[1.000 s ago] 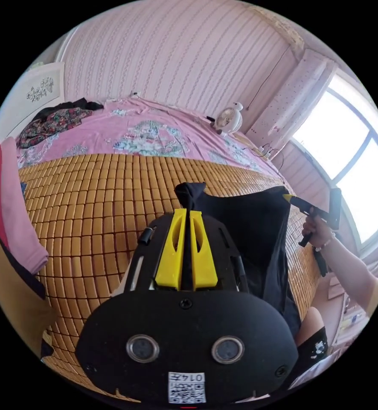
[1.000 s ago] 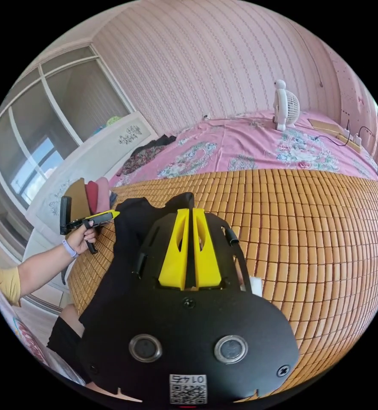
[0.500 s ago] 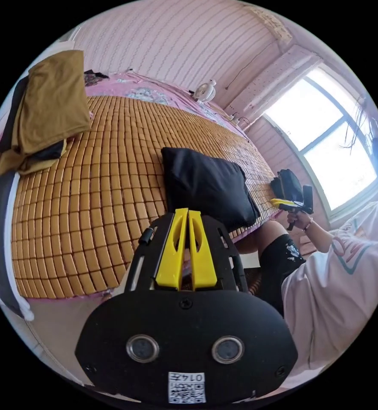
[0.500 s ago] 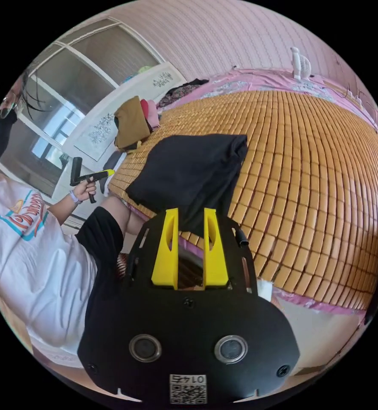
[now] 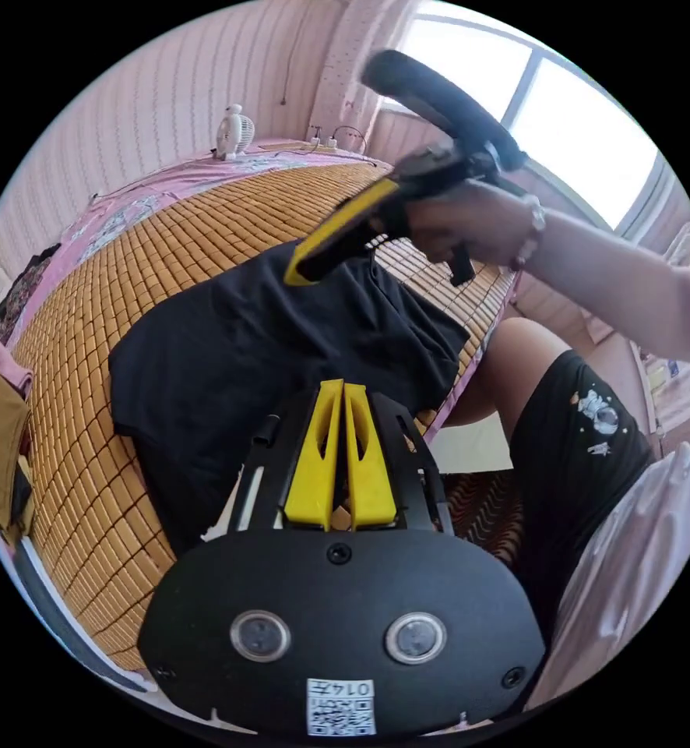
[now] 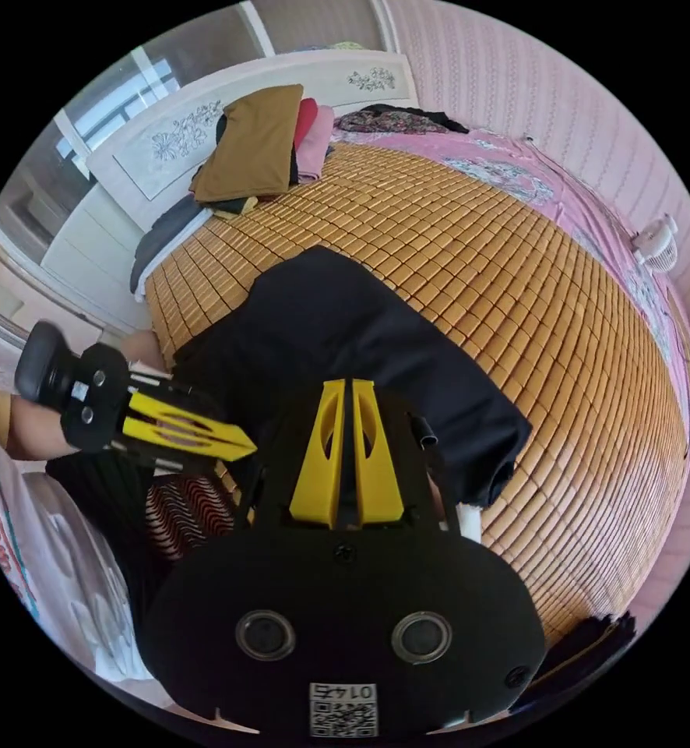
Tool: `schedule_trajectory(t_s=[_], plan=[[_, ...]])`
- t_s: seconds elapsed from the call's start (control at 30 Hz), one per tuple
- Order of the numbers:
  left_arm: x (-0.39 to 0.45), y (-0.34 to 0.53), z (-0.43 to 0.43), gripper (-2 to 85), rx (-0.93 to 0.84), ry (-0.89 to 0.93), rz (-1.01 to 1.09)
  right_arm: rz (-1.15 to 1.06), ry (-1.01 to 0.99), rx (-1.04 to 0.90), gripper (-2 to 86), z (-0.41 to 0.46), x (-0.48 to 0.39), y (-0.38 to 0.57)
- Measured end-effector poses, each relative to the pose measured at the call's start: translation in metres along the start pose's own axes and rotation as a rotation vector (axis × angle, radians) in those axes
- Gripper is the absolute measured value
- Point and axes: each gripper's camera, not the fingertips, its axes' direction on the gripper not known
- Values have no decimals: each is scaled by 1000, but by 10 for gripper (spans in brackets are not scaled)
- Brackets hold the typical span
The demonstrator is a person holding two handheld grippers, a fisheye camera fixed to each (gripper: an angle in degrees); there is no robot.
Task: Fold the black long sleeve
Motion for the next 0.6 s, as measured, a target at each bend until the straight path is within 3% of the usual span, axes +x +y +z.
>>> schedule_trajectory(t_s=[0.1,0.23,0.33,0.5,0.6], plan=[[20,1,36,-10,-129,-38,81,-86,109,-167,0,40,-1,-47],[33,20,41,-10,-21,-58,50,-192,161,-249,-4,65,-3,-68],[35,25,46,-10,-13,-19,10,-289,42,-489,-5,56,5,-94],[40,31,52,-10,-6,4,-8,-227,170,-468,-6,70,31,-112],[45,33,56,-10,-8,5,0,-180,123,-396,-7,61,46,-107]])
